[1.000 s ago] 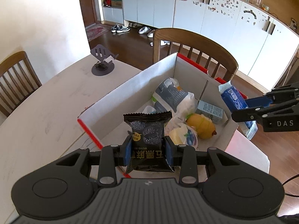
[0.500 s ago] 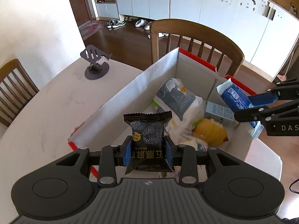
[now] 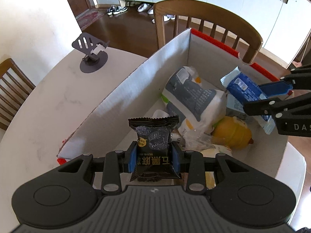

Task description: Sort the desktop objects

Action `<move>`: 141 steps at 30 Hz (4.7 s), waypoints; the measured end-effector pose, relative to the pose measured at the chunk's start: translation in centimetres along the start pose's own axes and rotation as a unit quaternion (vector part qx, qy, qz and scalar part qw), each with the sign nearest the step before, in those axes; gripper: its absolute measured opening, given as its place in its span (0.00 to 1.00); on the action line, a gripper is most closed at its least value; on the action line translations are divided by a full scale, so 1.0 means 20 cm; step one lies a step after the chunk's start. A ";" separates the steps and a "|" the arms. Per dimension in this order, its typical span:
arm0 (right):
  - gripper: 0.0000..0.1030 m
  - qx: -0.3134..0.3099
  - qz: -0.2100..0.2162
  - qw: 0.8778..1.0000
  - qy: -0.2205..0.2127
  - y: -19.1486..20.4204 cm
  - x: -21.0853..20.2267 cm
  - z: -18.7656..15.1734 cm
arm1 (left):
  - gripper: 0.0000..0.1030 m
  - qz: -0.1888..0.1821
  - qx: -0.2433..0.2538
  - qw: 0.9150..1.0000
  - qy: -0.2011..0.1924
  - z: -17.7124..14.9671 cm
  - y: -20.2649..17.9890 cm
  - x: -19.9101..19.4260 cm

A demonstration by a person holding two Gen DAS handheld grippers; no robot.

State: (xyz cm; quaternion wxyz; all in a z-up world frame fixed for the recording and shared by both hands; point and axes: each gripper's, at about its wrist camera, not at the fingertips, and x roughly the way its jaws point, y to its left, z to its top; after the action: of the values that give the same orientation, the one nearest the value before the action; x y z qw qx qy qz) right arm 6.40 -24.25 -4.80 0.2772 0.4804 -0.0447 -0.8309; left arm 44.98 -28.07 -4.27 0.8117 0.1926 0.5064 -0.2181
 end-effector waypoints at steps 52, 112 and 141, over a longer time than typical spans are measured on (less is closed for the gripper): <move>0.39 -0.016 0.008 1.000 0.018 0.02 -0.02 -0.07 | 0.69 -0.019 -0.045 0.998 -0.046 -0.10 0.02 -0.21; 0.98 -0.068 0.091 0.986 -0.121 0.33 -0.55 -0.41 | 1.00 -0.017 -0.141 0.980 -0.138 -0.82 -0.11 -0.72; 0.99 -0.050 0.078 0.986 -0.140 0.40 -0.60 -0.55 | 1.00 -0.018 -0.112 0.983 -0.147 -0.93 -0.19 -0.78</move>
State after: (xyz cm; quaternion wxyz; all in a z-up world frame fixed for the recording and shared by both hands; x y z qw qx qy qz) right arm 23.39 -22.82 1.23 0.3561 0.3400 -0.0785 -0.8668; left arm 23.16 -18.85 1.83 0.8899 0.0574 0.4057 -0.2003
